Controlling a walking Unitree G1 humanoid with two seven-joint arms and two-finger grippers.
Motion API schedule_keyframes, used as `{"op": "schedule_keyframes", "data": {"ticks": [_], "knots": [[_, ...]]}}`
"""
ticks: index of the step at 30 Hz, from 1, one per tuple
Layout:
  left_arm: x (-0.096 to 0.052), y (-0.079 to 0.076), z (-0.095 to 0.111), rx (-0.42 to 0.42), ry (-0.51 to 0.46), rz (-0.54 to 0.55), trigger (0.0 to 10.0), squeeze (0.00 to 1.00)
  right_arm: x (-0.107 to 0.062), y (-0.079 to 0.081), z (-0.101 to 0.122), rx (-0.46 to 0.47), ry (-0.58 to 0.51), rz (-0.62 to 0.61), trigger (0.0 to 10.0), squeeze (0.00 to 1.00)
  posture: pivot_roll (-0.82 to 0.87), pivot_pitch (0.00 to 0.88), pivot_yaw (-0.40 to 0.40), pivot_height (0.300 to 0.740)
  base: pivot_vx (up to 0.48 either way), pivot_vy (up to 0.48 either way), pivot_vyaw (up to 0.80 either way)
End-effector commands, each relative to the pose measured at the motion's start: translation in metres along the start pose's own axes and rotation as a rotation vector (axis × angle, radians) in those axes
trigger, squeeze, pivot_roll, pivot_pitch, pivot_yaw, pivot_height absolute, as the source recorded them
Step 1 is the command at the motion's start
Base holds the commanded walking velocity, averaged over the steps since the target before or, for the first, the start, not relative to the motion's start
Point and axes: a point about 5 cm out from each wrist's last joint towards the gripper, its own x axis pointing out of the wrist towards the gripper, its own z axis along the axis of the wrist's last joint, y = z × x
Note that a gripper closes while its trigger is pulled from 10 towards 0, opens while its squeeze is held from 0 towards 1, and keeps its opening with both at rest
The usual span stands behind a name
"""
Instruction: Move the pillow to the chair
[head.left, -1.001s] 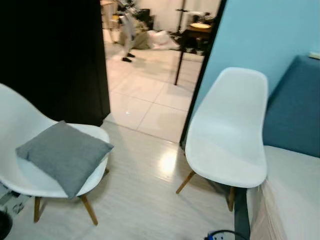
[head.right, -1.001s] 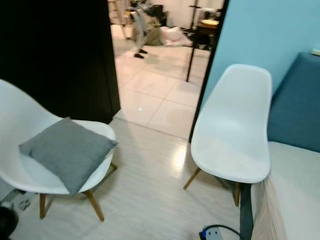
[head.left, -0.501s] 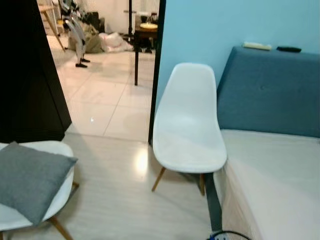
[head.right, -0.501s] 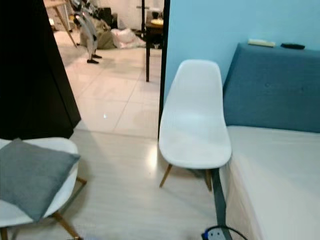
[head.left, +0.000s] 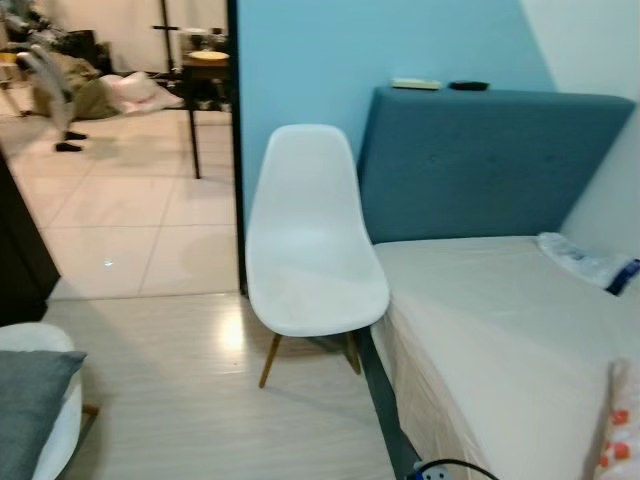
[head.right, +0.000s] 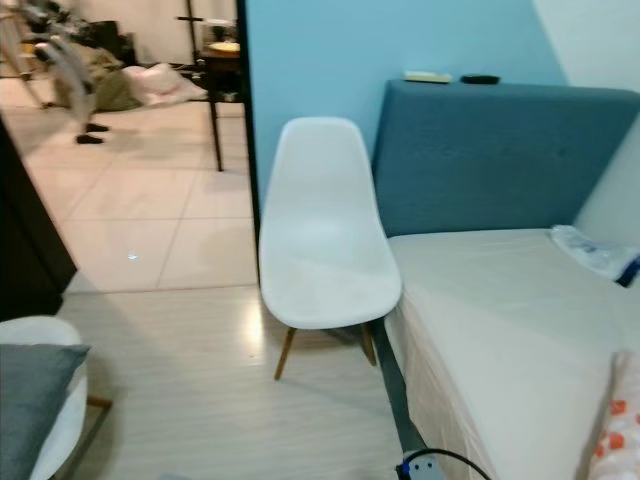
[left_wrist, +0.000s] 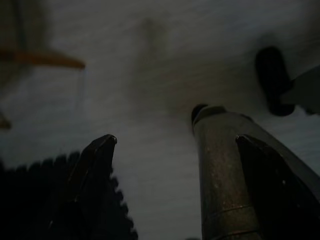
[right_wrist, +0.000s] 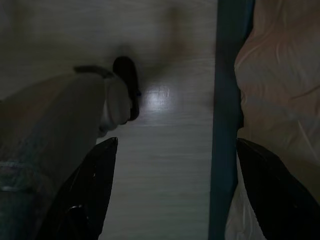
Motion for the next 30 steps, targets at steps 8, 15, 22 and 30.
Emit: {"op": "schedule_keyframes", "data": {"ticks": [8, 15, 22, 30], "knots": [[-0.0022, -0.0041, -0.0143, 0.018, 0.055, -0.019, 10.0, 0.00, 0.0009, 0.0041, 0.0010, -0.023, 0.001, 0.002, 10.0, 0.00, 0.08, 0.000, -0.076, 0.740, 0.000, 0.000, -0.69], [-0.0023, -0.0042, -0.0150, 0.017, 0.057, -0.021, 10.0, 0.00, 0.0010, 0.0042, 0.0007, -0.020, -0.001, -0.005, 10.0, 0.00, 0.08, 0.000, -0.075, 0.740, 0.000, 0.000, -0.70], [-0.0024, -0.0036, -0.0153, 0.014, 0.058, -0.020, 10.0, 0.00, 0.0008, 0.0032, 0.0016, -0.014, -0.007, -0.009, 10.0, 0.00, 0.08, 0.000, -0.075, 0.740, 0.000, 0.000, -0.70], [-0.0023, -0.0036, -0.0151, 0.013, 0.057, -0.021, 10.0, 0.00, 0.0008, 0.0027, 0.0023, -0.013, -0.010, -0.011, 10.0, 0.00, 0.08, 0.000, -0.074, 0.740, 0.000, 0.000, -0.69]]}}
